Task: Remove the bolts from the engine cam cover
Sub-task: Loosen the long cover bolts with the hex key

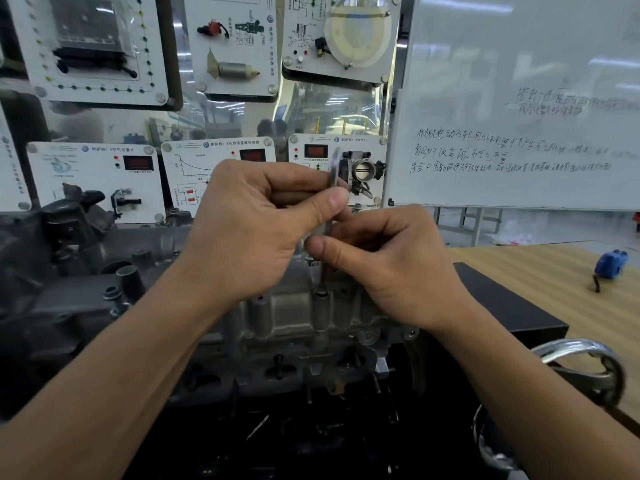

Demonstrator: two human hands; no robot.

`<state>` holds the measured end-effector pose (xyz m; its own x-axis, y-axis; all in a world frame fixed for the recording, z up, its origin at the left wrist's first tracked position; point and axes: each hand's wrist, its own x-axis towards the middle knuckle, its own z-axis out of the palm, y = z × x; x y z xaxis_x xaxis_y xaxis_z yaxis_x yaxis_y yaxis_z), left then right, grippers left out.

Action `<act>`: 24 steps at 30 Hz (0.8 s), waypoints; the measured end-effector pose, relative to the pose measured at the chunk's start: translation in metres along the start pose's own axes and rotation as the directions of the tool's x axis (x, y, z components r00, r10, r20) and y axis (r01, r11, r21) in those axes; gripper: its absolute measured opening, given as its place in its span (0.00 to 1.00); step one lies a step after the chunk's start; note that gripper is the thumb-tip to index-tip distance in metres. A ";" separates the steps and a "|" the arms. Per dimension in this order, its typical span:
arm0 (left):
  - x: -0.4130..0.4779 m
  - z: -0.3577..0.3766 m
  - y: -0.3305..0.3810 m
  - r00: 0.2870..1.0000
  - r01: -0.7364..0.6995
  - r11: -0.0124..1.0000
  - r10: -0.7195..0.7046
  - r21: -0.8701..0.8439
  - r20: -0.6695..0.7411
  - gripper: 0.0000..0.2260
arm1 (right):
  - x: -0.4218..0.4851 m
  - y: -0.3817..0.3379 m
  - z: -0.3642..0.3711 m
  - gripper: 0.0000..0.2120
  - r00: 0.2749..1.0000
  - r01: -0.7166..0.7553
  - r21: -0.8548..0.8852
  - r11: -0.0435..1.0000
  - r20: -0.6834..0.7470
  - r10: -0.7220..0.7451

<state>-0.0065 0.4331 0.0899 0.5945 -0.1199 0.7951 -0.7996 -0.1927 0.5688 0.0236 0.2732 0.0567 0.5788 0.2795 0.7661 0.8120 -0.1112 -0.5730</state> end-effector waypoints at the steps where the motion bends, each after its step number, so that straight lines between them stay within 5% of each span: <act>1: 0.001 0.001 0.001 1.000 0.005 1.000 -0.005 0.008 -0.027 0.05 | 0.000 0.000 0.001 0.10 1.000 0.008 0.005 1.000 -0.001 -0.008; 9: 0.003 0.011 -0.003 0.982 0.034 0.999 -0.040 -0.036 -0.183 0.12 | -0.001 0.000 0.002 0.09 0.999 -0.011 0.010 1.000 -0.038 0.012; 18: 0.000 -0.005 0.000 0.978 0.093 0.992 -0.074 -0.089 0.194 0.10 | 0.002 0.000 -0.006 0.09 0.992 -0.033 -0.034 0.999 0.123 0.037; 24: -0.001 0.000 0.002 0.993 0.072 0.997 -0.067 -0.041 0.100 0.06 | 0.004 0.001 -0.010 0.11 0.978 -0.020 -0.066 0.998 0.206 0.033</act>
<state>-0.0090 0.4327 0.0902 0.6524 -0.2036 0.7300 -0.7578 -0.1603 0.6325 0.0279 0.2646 0.0623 0.5776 0.4665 0.6699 0.8035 -0.1799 -0.5675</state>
